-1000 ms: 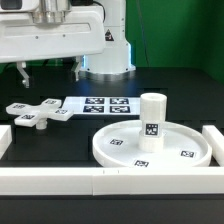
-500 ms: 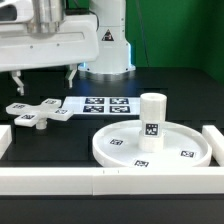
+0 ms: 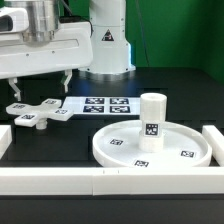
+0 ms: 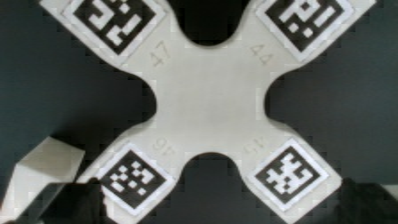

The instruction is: Assemble round table

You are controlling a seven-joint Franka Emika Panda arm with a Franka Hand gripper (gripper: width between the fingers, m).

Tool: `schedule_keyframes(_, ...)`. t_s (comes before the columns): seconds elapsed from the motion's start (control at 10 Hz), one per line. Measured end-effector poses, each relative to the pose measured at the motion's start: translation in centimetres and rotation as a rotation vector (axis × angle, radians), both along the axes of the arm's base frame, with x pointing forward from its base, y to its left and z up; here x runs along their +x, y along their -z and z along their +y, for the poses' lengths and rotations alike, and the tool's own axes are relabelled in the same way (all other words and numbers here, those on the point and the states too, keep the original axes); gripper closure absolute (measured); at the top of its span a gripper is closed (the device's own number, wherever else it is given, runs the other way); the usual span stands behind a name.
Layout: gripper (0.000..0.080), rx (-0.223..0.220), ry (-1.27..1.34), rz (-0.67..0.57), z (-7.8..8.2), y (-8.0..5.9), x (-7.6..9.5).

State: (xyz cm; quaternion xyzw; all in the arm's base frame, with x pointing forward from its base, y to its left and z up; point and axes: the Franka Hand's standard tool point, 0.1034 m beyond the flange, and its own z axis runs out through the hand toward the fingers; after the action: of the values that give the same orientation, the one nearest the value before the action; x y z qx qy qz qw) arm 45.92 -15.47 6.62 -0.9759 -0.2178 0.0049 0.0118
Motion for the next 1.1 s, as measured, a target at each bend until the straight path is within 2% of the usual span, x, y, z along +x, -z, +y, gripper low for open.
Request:
schedule_keyframes(0.5,0.0151,-0.012,-0.012,0.009,-0.5,1.8,-0.6)
schedule_keyframes(1.1,0.0151,-0.01,-0.006,0.025,-0.7,2.6,-1.2)
